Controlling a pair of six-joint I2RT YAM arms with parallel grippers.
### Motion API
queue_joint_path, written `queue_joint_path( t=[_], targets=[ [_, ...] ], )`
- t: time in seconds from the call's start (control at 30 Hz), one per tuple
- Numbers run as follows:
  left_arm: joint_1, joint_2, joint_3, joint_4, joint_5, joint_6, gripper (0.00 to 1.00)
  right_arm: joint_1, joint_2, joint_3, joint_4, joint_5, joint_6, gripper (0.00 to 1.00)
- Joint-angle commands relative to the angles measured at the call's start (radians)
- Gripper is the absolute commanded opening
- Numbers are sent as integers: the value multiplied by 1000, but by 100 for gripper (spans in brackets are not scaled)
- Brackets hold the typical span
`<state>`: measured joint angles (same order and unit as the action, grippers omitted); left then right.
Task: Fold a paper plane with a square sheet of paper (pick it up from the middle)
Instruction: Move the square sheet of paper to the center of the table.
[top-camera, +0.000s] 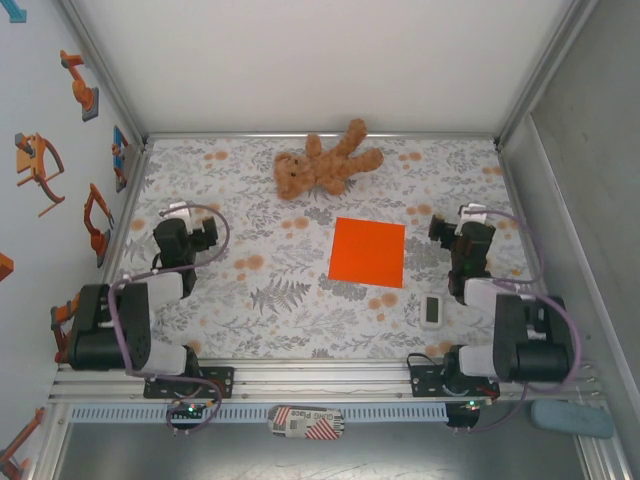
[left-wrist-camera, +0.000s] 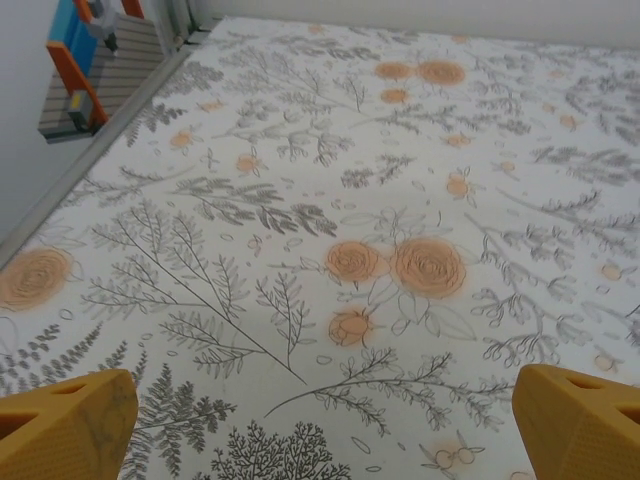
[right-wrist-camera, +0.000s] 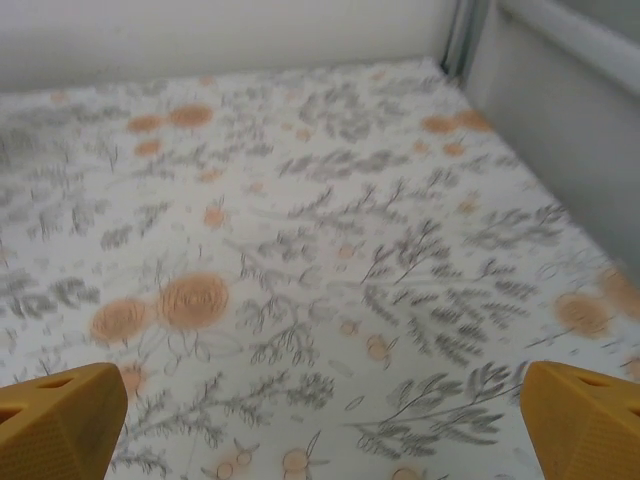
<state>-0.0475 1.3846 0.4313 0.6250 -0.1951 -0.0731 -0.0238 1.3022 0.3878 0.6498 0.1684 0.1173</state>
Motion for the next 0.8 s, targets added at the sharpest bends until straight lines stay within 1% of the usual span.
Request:
queue_joint_path(
  t=[0.0,0.07,0.13,0.2,0.3,0.33,0.37,0.47,0.53,0.67,0.77],
  targets=[
    [-7,-140,104,-268,-67,-82,96,-4,-119,157,-349,103,132,100],
    [-9,-205,167,-429,-66,-162,96,-5,-141,276,-582,101,238,100],
    [-9,-259,235,-607,-45,-277,96,-5,-123,381,-752,46,314,100],
    [-9,-303,301,-742,19,-369,96,-4,-84,459,-868,-59,368,99],
    [-6,-336,375,-893,89,-462,96,-3,-20,531,-965,-242,436,92],
    [-6,-348,388,-919,127,-479,96,0,5,545,-988,-307,461,88],
    [-5,-361,393,-932,171,-491,96,6,27,549,-1001,-361,481,87],
    [-4,-385,394,-942,327,-481,96,42,63,529,-993,-466,527,86],
    [-5,-393,394,-949,394,-476,96,78,77,516,-975,-514,548,86],
    [-9,-393,382,-936,459,-473,96,181,122,502,-938,-531,600,86],
    [-13,-379,377,-929,474,-477,96,253,175,512,-936,-486,628,86]
  ],
)
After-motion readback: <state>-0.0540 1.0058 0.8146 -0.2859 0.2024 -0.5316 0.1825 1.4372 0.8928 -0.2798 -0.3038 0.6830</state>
